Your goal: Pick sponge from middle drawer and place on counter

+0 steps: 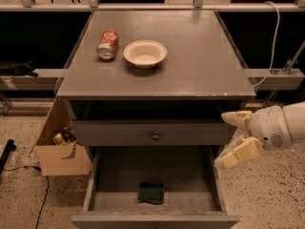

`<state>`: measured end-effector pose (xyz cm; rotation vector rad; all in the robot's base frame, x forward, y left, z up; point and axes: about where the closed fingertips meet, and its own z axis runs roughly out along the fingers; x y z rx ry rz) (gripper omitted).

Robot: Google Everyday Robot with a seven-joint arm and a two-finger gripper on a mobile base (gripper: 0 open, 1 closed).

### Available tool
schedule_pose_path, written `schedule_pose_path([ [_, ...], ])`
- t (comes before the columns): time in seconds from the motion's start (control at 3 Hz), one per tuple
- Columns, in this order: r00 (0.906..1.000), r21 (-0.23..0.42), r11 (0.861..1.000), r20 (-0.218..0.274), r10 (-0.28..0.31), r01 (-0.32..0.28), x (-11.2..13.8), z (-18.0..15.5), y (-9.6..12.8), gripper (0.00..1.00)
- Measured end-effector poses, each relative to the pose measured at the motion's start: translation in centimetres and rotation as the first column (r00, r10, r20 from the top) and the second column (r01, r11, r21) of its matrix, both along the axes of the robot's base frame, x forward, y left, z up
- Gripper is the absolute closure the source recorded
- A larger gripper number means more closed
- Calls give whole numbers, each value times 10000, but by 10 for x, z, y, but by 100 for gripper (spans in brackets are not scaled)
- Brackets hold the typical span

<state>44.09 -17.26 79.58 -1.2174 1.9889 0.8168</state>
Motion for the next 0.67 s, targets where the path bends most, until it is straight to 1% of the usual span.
schedule_pose_path([
  [0.33, 9931, -339, 9946, -604, -1001, 982, -13, -39, -3, 0],
  [0.67, 9762, -1153, 9760, -936, -1957, 1846, -19, -86, -1, 0],
])
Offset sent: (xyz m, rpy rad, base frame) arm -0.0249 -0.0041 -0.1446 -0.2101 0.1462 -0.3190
